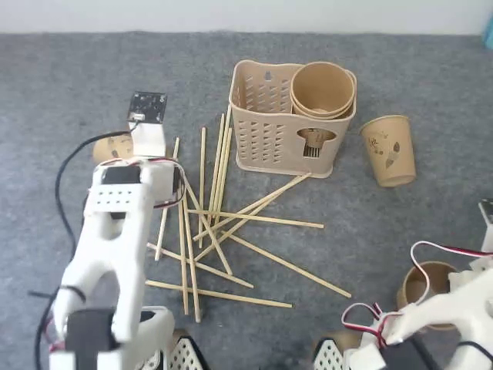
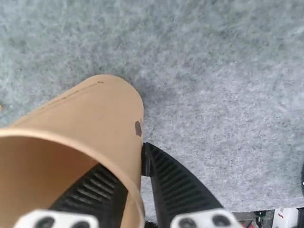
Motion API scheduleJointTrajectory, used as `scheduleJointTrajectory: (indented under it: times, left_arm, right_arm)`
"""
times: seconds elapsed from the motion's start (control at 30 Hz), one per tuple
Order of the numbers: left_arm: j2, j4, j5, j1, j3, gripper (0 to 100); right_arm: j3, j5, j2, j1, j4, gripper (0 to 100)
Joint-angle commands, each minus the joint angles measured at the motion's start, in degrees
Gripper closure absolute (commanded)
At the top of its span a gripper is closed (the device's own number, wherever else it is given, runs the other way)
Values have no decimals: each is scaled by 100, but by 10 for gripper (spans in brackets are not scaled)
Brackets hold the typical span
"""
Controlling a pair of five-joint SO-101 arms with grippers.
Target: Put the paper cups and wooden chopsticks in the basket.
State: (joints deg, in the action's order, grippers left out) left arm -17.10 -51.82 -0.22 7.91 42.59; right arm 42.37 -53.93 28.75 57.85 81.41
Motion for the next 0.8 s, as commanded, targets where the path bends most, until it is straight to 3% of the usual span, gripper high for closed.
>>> scheduleJointTrajectory:
  times: [0.0,0.33,0.77]
  left_arm:
    - [466,826,-44,9,-251,984]
    - [1538,2813,-44,1284,-303,984]
    - [1600,3121,-18,1978,-1481,982]
  right_arm:
    - [-26,26,224,92,-75,991]
    - [-44,26,224,66,-84,991]
    - [-35,26,224,75,-233,991]
